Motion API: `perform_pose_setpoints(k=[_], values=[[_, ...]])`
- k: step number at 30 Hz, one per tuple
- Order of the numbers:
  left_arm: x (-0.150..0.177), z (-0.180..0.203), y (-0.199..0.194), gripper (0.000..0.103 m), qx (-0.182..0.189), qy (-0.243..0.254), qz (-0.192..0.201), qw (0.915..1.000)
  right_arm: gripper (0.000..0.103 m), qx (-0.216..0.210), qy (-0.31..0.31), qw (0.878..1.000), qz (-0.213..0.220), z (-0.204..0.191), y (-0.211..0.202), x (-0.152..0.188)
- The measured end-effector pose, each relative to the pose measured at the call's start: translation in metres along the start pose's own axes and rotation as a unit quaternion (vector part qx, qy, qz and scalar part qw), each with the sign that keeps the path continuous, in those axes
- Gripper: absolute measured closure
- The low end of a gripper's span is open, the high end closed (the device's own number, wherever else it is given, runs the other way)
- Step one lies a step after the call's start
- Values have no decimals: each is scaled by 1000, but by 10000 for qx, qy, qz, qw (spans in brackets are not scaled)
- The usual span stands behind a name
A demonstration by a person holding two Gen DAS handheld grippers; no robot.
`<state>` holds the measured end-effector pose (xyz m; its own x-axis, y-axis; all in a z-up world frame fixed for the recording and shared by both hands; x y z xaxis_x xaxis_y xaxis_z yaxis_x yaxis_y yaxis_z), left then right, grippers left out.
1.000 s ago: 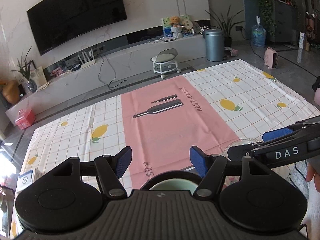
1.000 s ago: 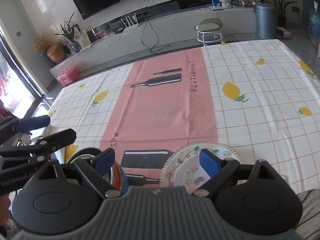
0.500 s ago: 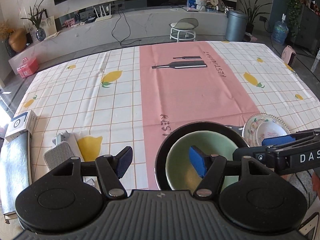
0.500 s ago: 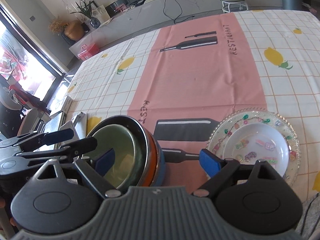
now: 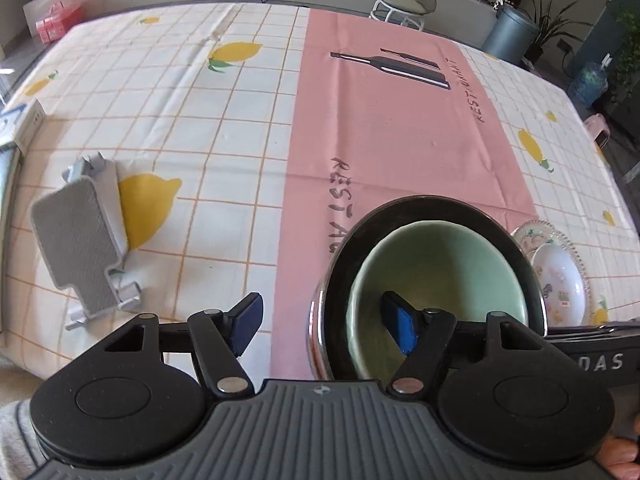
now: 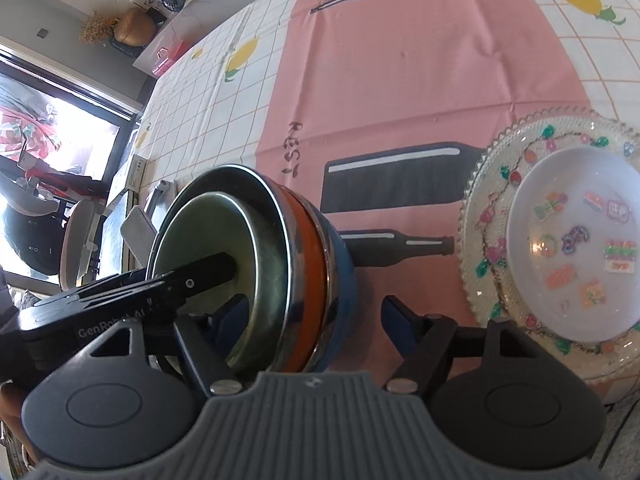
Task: Organize plates and bowls
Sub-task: 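Grasp the rim of the green, orange and blue bowl stack with both grippers, then lift the bowl stack with both grippers and lower it onto the plate stack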
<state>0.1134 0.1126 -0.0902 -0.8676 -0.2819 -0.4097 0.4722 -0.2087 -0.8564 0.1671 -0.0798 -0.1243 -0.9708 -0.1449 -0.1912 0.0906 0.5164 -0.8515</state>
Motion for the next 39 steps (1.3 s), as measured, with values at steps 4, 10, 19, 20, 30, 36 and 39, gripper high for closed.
perform_pose_setpoints(k=[4, 10, 19, 20, 30, 36, 39], values=[[-3, -10, 3, 24, 299, -427, -44, 9986, 33, -263, 339, 9988, -256, 5, 15, -2], [-2, -25, 13, 18, 810, -1080, -175, 9907, 33, -572, 566, 9963, -300, 12, 23, -4], [4, -24, 29, 9, 1247, -1649, -177, 9782, 26, -844, 349, 9957, -168, 2, 26, 0], [4, -24, 29, 9, 1242, -1636, -157, 9786, 26, -865, 378, 9954, -137, 3, 26, 0], [5, -22, 26, 19, 1280, -1582, -49, 9791, 42, -793, 437, 9959, 87, 12, 23, 2], [5, -21, 24, 19, 1264, -1585, -73, 9792, 42, -807, 525, 9951, 215, 13, 21, 5], [5, -20, 22, 20, 1244, -1590, -47, 9794, 42, -816, 600, 9946, 212, 15, 20, 8]])
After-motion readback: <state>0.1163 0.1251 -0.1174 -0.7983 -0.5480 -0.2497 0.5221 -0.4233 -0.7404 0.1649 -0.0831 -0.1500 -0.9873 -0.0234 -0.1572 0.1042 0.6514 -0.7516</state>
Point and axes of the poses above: each gripper's, at about its wrist camera, not at the fingertips, and y roughly the way its jaws point, z to its right, x to its underside, the point moved 3 cm from there along y, roughly the way its jaws point, and after that the axes turned 8 degrees about x, right-handed, at the moved point
